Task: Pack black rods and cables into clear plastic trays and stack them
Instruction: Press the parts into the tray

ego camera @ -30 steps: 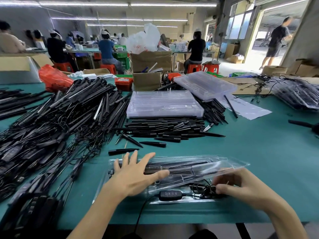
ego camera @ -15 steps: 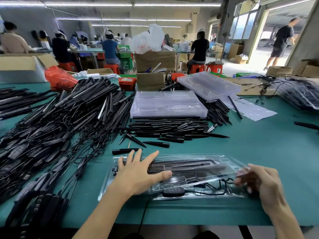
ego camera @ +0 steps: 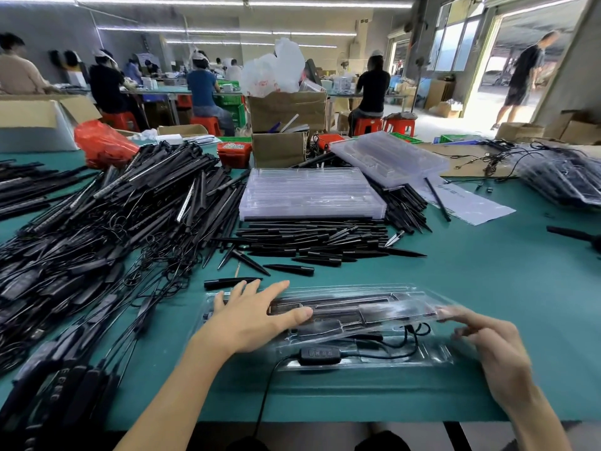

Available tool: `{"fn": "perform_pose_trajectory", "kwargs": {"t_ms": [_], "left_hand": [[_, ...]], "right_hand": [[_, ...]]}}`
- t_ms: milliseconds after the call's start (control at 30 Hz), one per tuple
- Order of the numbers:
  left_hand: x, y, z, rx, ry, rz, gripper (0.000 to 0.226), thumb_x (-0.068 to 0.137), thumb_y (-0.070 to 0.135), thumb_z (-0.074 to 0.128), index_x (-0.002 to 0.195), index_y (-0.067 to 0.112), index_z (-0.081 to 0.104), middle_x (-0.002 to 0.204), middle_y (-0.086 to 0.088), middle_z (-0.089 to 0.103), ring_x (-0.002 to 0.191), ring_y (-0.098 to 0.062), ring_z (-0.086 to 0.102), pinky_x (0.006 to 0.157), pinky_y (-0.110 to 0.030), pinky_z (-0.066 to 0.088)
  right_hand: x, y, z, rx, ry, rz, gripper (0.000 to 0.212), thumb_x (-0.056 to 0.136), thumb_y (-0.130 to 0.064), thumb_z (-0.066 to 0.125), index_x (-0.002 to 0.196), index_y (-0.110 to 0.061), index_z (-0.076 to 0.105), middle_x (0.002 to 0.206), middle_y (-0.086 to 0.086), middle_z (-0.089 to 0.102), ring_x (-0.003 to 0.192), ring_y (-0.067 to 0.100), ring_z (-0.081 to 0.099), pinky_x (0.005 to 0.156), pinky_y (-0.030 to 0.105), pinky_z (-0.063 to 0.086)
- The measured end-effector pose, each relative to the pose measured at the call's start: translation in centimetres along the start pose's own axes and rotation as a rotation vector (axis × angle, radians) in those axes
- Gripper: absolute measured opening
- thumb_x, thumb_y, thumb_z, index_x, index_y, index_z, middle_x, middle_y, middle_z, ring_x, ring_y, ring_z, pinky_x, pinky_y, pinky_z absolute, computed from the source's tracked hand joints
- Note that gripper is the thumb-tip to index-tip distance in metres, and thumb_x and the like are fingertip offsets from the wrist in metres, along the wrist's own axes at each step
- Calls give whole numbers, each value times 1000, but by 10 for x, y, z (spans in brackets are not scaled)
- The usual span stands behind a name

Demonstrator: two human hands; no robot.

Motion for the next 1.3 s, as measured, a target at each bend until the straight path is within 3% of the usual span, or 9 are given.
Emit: {"fn": "perform_pose_trajectory", "kwargs": {"t_ms": [67, 133, 267, 367, 467, 667, 800, 967, 1300], "left_hand": [[1, 0, -2, -7, -16, -4, 125, 40, 110, 10, 152, 56, 14, 168, 1, 9, 155, -19, -5, 121, -60, -3], [2, 0, -2, 0, -27, -9, 124, 41, 109, 11, 152, 55, 15, 168, 1, 10, 155, -19, -4, 121, -60, -2], [3, -1, -3, 11, -39, -16, 123, 42, 108, 14, 152, 54, 16, 168, 1, 11, 155, -19, -2, 121, -60, -1], [3, -1, -3, 7, -41, -21, 119, 46, 107, 17, 152, 54, 17, 167, 1, 13, 155, -19, -1, 121, -60, -1], [5, -1, -4, 12, -39, -15, 121, 44, 108, 14, 152, 54, 18, 166, 2, 17, 154, -20, 2, 121, -60, 2], [7, -1, -5, 16, -45, -9, 127, 38, 111, 12, 152, 54, 19, 165, 4, 21, 154, -20, 5, 121, -60, 4], [6, -1, -6, 24, -46, -10, 125, 41, 110, 14, 152, 52, 19, 164, 3, 22, 153, -21, 7, 120, -60, 5], [5, -1, -6, 21, -54, -17, 113, 52, 105, 22, 152, 52, 20, 163, 3, 25, 153, -22, 9, 120, -60, 6], [2, 5, -2, -10, 19, 49, 98, 63, 99, 27, 151, 57, 14, 164, 2, 20, 153, -16, 2, 120, -58, 0]], "right_hand": [[0, -4, 4, -115, 5, -3, 45, 93, 9, 58, 89, -30, 81, 88, -7, 77, 83, 3, 66, 75, 10, 46], [0, -9, 17, -222, -54, 17, 19, 86, -21, 72, 87, -39, 80, 77, -8, 75, 70, 6, 63, 66, 13, 46], [-5, -22, 39, -356, -96, -66, 30, 69, -44, 78, 97, -52, 75, 98, -27, 73, 100, -10, 63, 88, 6, 41], [-8, -27, 43, -425, -68, -138, 34, 61, -51, 80, 95, -56, 74, 98, -29, 71, 103, -5, 59, 92, 11, 39], [-9, -23, 47, -438, -96, -158, 31, 62, -45, 83, 91, -49, 77, 99, -21, 70, 101, 8, 61, 92, 21, 43], [-4, -18, 53, -437, -208, -84, 30, 57, -45, 83, 87, -51, 76, 100, -23, 67, 101, -1, 61, 87, 7, 43], [-4, -12, 54, -451, -241, -33, 21, 62, -42, 84, 82, -45, 80, 91, -8, 69, 93, 2, 63, 83, 13, 47], [-5, -15, 59, -531, -321, -73, 26, 79, -12, 84, 78, -37, 80, 77, -21, 72, 79, 3, 67, 67, 12, 48], [-7, -21, 62, -529, -209, -79, 35, 73, -10, 88, 71, -42, 76, 74, -24, 72, 76, 0, 68, 69, 17, 51]]}}
Point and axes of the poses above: each hand's wrist, its own x-axis towards the middle knuckle, its own z-axis out of the palm, y = z × x, the point moved 6 cm from there along x, towards the middle knuckle
